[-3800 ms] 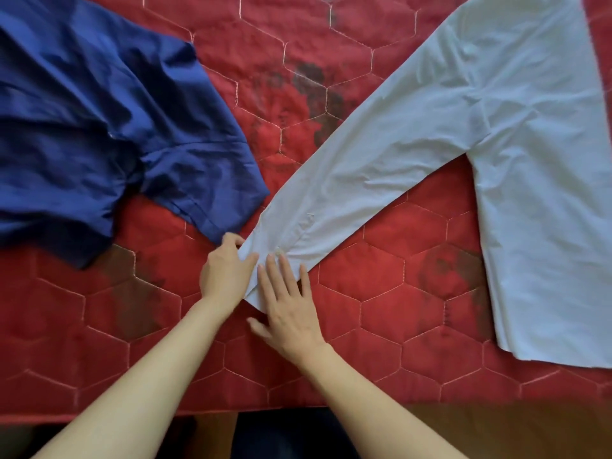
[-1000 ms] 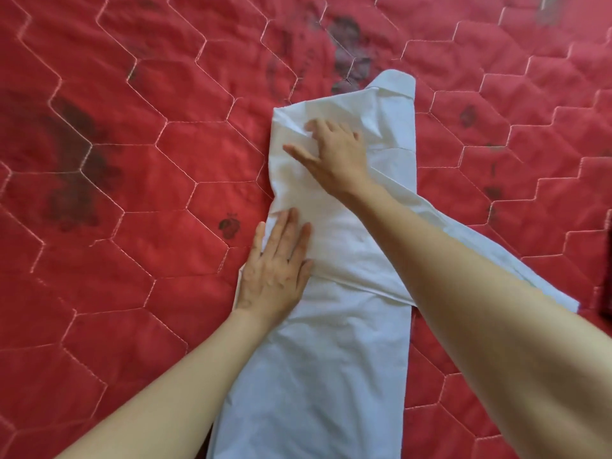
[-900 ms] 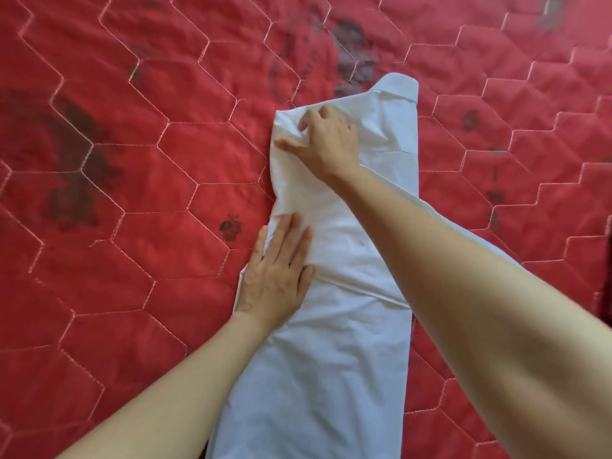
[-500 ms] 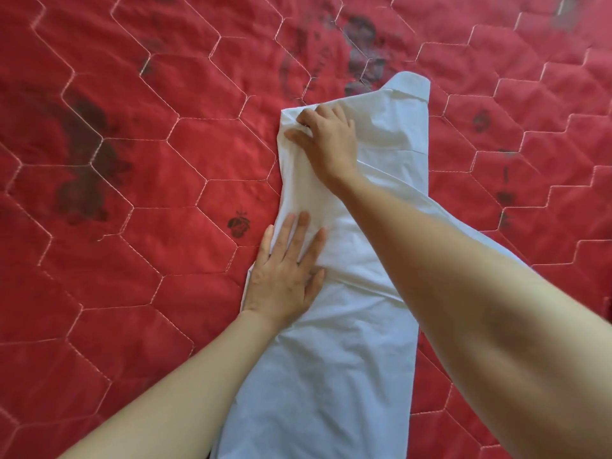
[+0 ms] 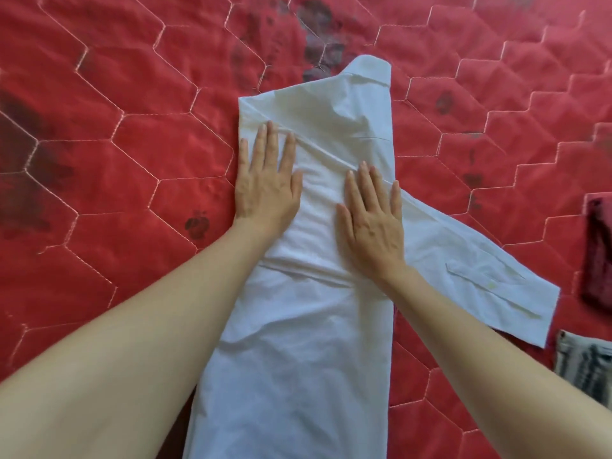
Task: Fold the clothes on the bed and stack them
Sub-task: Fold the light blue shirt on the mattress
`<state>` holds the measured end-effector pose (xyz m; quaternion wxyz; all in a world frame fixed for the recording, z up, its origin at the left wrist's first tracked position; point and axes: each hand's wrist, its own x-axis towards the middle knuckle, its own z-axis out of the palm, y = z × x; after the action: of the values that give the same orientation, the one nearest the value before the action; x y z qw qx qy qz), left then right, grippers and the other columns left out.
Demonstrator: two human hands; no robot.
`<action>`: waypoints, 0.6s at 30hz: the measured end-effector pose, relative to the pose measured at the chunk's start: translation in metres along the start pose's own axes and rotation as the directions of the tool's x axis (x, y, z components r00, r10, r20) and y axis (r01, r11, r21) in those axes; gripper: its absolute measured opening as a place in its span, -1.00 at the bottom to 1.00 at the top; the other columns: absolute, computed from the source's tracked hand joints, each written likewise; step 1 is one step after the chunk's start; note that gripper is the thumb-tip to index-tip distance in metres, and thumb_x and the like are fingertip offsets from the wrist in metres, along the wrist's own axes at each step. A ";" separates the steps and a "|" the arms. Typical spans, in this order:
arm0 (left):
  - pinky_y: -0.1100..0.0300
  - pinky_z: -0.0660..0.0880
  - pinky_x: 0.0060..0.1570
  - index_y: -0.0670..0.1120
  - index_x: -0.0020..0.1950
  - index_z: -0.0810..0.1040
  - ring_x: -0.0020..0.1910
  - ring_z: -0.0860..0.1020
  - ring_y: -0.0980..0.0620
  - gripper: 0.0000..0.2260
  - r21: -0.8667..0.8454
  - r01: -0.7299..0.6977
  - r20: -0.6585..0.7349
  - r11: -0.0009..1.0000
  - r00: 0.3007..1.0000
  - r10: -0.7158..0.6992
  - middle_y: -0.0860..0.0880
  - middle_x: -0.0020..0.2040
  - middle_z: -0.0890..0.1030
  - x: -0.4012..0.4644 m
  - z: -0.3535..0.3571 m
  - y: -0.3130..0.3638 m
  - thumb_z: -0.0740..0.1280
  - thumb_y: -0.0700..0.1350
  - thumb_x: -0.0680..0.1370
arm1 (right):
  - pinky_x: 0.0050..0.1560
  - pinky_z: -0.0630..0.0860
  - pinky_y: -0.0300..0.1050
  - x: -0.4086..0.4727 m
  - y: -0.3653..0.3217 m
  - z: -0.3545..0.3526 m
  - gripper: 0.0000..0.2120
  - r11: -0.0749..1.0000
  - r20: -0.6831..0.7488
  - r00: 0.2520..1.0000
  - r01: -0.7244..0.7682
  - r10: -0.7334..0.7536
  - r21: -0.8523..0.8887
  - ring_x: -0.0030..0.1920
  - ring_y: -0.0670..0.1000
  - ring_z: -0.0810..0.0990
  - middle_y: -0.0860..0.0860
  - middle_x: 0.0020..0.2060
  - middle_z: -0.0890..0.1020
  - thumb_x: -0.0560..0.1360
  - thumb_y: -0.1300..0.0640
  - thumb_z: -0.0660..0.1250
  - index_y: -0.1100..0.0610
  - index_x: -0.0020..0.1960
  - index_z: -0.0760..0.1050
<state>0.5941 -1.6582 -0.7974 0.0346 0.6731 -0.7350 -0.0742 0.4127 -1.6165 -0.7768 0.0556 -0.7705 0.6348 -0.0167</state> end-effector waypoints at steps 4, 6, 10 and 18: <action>-0.13 -0.20 0.50 -0.15 0.58 0.06 0.57 -0.05 -0.16 -0.48 -0.030 -0.009 -0.029 1.000 1.000 0.008 -0.26 0.57 0.01 0.004 0.002 0.002 -0.03 0.03 0.65 | 0.49 -0.03 0.18 0.045 -0.009 -0.009 -0.50 0.995 -0.073 0.993 0.095 -0.093 0.027 0.53 0.15 0.15 0.16 0.50 0.24 0.63 -0.05 -0.03 0.11 0.51 0.24; -0.14 -0.17 0.50 -0.13 0.58 0.08 0.57 -0.04 -0.15 -0.48 -0.046 -0.017 -0.030 0.999 0.999 0.016 -0.25 0.57 0.02 0.002 0.001 0.001 -0.01 0.03 0.65 | 0.50 -0.06 0.19 0.079 -0.015 -0.009 -0.50 0.974 -0.016 0.975 0.219 -0.220 -0.051 0.54 0.14 0.12 0.14 0.52 0.20 0.64 -0.07 -0.03 0.07 0.53 0.19; -0.16 -0.14 0.51 -0.12 0.58 0.06 0.57 -0.05 -0.13 -0.46 -0.002 -0.004 -0.020 1.000 1.000 0.003 -0.22 0.58 0.01 0.003 0.003 0.001 -0.03 0.05 0.64 | 0.51 -0.18 0.15 0.138 0.013 -0.008 -0.44 0.909 0.176 0.923 0.372 -0.342 -0.187 0.56 0.03 0.00 0.06 0.57 0.05 0.65 -0.16 -0.08 0.05 0.58 0.01; -0.15 -0.16 0.51 -0.10 0.59 -0.01 0.57 -0.11 -0.11 -0.45 -0.002 0.001 0.017 1.000 1.000 -0.001 -0.21 0.59 -0.06 0.003 0.001 0.001 -0.06 0.08 0.64 | 0.52 -0.16 0.16 0.132 0.012 -0.020 -0.49 0.954 0.108 0.957 0.281 -0.269 -0.106 0.56 0.08 0.01 0.09 0.55 0.10 0.67 -0.04 -0.05 0.14 0.56 0.11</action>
<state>0.5926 -1.6610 -0.7987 0.0289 0.6729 -0.7348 -0.0808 0.4246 -1.7493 -0.7640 0.0355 -0.8533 0.5179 0.0497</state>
